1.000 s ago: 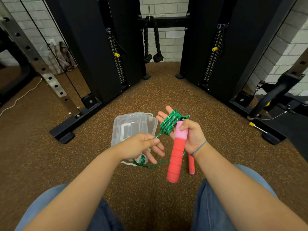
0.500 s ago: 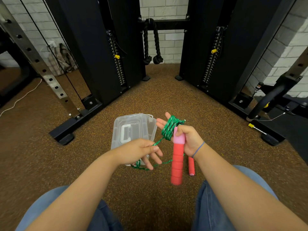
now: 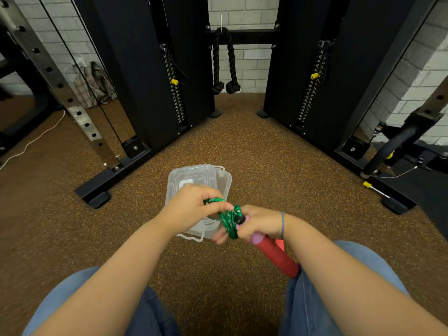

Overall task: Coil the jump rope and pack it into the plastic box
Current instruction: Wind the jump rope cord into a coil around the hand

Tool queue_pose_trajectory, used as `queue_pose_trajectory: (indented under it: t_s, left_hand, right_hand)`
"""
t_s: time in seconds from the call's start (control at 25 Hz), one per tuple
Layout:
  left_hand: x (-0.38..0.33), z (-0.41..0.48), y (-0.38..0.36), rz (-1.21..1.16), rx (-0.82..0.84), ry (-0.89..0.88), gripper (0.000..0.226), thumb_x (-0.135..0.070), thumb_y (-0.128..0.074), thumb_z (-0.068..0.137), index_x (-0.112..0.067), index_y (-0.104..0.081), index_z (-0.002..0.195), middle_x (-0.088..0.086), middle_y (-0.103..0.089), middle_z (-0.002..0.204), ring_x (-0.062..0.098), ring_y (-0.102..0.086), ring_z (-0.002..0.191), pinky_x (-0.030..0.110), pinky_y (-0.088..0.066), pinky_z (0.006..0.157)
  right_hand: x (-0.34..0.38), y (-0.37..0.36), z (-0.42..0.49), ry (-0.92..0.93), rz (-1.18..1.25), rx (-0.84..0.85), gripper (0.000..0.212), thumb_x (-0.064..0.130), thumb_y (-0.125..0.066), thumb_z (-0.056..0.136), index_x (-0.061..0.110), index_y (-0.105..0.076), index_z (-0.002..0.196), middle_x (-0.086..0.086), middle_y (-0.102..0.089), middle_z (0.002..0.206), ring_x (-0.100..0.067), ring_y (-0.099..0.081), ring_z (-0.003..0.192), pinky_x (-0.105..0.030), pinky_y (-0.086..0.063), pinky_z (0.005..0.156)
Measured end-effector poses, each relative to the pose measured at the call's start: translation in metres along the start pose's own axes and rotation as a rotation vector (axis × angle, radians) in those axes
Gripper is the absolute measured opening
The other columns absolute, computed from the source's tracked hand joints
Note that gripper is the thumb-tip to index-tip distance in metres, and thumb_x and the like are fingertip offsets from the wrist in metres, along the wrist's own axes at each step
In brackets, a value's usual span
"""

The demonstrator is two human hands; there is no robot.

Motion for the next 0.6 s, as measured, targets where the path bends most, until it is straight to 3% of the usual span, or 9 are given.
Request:
queue_pose_trajectory:
  t_s: [0.08, 0.16, 0.32, 0.48, 0.56, 0.6]
  left_hand:
    - [0.003, 0.001, 0.001, 0.051, -0.072, -0.059, 0.017, -0.036, -0.077, 0.067, -0.02, -0.071, 0.064, -0.002, -0.065, 0.064, 0.016, -0.059, 0.064, 0.024, -0.045, 0.061]
    - [0.004, 0.003, 0.002, -0.04, -0.095, -0.038, 0.012, -0.031, -0.078, 0.066, -0.024, -0.069, 0.062, -0.005, -0.066, 0.069, 0.011, -0.058, 0.064, 0.02, -0.044, 0.062]
    - [0.006, 0.006, -0.006, -0.177, -0.033, 0.053, 0.018, -0.016, -0.063, 0.084, -0.022, -0.066, 0.068, -0.01, -0.064, 0.065, -0.002, -0.055, 0.06, 0.011, -0.043, 0.062]
    - [0.005, 0.005, -0.017, -0.43, 0.138, 0.113, 0.02, -0.006, -0.049, 0.089, -0.008, -0.062, 0.075, -0.01, -0.059, 0.063, 0.007, -0.056, 0.053, 0.024, -0.049, 0.064]
    - [0.004, 0.004, -0.021, -0.304, 0.1, 0.124, 0.025, 0.0, -0.04, 0.092, -0.009, -0.06, 0.081, -0.007, -0.059, 0.067, 0.006, -0.054, 0.053, 0.024, -0.048, 0.063]
    - [0.002, 0.003, -0.022, -0.238, 0.075, 0.134, 0.031, -0.001, -0.037, 0.094, -0.016, -0.058, 0.077, -0.009, -0.058, 0.061, 0.002, -0.05, 0.047, 0.021, -0.043, 0.053]
  right_hand:
    - [-0.002, -0.005, 0.0, 0.008, 0.052, 0.113, 0.058, -0.005, -0.045, 0.059, 0.01, -0.054, 0.115, -0.013, -0.07, 0.106, -0.012, -0.07, 0.09, -0.035, -0.046, 0.097]
    - [-0.002, -0.009, -0.003, 0.041, 0.186, 0.213, 0.067, 0.003, -0.049, 0.056, 0.006, -0.05, 0.123, -0.008, -0.074, 0.099, -0.016, -0.071, 0.09, -0.029, -0.049, 0.095]
    - [0.005, -0.011, -0.006, 0.176, 0.472, 0.295, 0.081, 0.008, -0.055, 0.043, 0.002, -0.05, 0.124, -0.01, -0.074, 0.098, -0.021, -0.071, 0.093, -0.033, -0.05, 0.094]
    - [0.012, -0.006, -0.001, 0.305, 0.855, 0.219, 0.082, 0.01, -0.069, 0.047, 0.001, -0.054, 0.127, -0.017, -0.07, 0.108, -0.025, -0.068, 0.096, -0.031, -0.055, 0.084]
    - [0.02, -0.005, -0.002, 0.399, 0.974, 0.173, 0.085, 0.004, -0.06, 0.054, 0.003, -0.043, 0.137, -0.022, -0.062, 0.121, -0.027, -0.064, 0.107, -0.035, -0.047, 0.096]
    - [0.023, -0.004, -0.002, 0.446, 1.008, 0.136, 0.085, 0.002, -0.057, 0.056, 0.003, -0.04, 0.139, -0.023, -0.059, 0.126, -0.028, -0.063, 0.11, -0.038, -0.045, 0.098]
Point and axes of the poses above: each hand's wrist, its own z-axis towards the middle knuckle, its own y-axis out of the back of the hand, x = y × z, the point moved 2 cm from there along z, towards the middle knuckle
